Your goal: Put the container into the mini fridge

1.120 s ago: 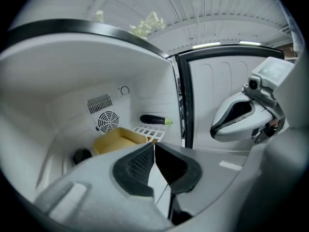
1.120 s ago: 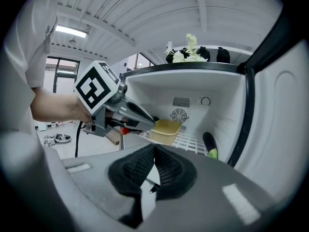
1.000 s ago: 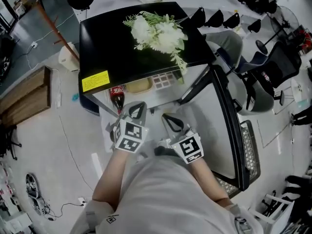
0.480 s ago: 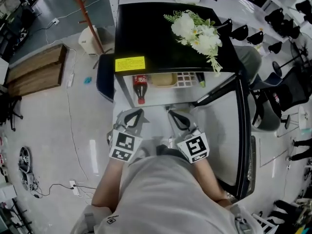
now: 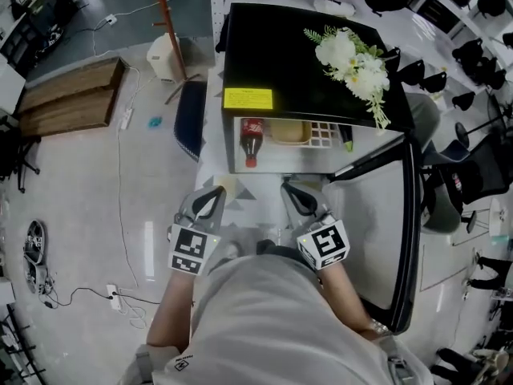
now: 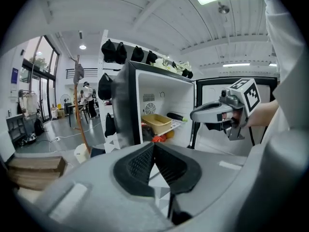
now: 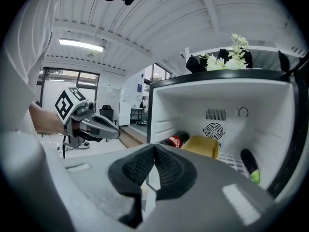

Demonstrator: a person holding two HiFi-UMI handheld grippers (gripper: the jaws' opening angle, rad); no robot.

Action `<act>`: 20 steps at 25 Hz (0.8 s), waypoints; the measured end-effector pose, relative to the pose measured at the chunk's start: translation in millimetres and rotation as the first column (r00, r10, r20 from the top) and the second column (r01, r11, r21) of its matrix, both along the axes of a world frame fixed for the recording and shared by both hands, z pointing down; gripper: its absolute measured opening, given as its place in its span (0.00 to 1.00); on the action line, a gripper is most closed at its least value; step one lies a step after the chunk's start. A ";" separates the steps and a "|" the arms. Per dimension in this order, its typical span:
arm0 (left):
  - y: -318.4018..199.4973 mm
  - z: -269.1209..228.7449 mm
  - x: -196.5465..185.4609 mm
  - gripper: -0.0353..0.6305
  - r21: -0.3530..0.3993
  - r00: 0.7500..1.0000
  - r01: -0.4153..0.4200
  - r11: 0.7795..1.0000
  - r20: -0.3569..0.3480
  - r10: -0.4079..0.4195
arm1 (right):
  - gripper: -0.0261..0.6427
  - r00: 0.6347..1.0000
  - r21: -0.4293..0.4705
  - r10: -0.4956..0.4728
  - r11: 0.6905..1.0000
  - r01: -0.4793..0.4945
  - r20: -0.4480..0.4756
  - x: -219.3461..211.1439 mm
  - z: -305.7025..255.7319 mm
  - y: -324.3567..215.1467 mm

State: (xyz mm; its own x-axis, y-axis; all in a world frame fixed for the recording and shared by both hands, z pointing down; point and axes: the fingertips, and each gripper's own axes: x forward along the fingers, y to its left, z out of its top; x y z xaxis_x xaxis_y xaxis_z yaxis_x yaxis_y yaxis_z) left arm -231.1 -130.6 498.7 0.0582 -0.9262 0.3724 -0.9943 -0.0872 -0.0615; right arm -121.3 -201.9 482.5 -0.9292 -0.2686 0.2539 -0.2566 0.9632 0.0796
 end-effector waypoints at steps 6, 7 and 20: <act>14.7 -9.3 -16.4 0.06 0.069 0.998 0.053 0.996 -0.031 -0.051 | 0.04 0.999 -0.003 -0.043 0.999 0.043 0.012 -6.7 -2.9 11.0; 16.2 -9.2 -18.1 0.06 0.076 0.998 0.057 0.995 -0.041 -0.054 | 0.04 0.999 -0.004 -0.048 0.999 0.048 0.014 -7.5 -3.3 12.7; 10.8 -17.7 -12.3 0.06 0.124 0.996 0.043 0.991 -0.089 -0.032 | 0.04 0.993 0.034 -0.112 0.993 0.111 0.030 -12.7 -14.8 23.2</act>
State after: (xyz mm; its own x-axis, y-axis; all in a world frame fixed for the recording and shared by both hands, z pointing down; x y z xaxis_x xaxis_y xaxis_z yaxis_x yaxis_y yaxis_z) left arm -243.4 -119.8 481.0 0.0498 -0.9674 0.2482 -0.9987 -0.0471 0.0168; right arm -134.0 -178.7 467.7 -0.9613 -0.1703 0.2167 -0.1506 0.9831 0.1046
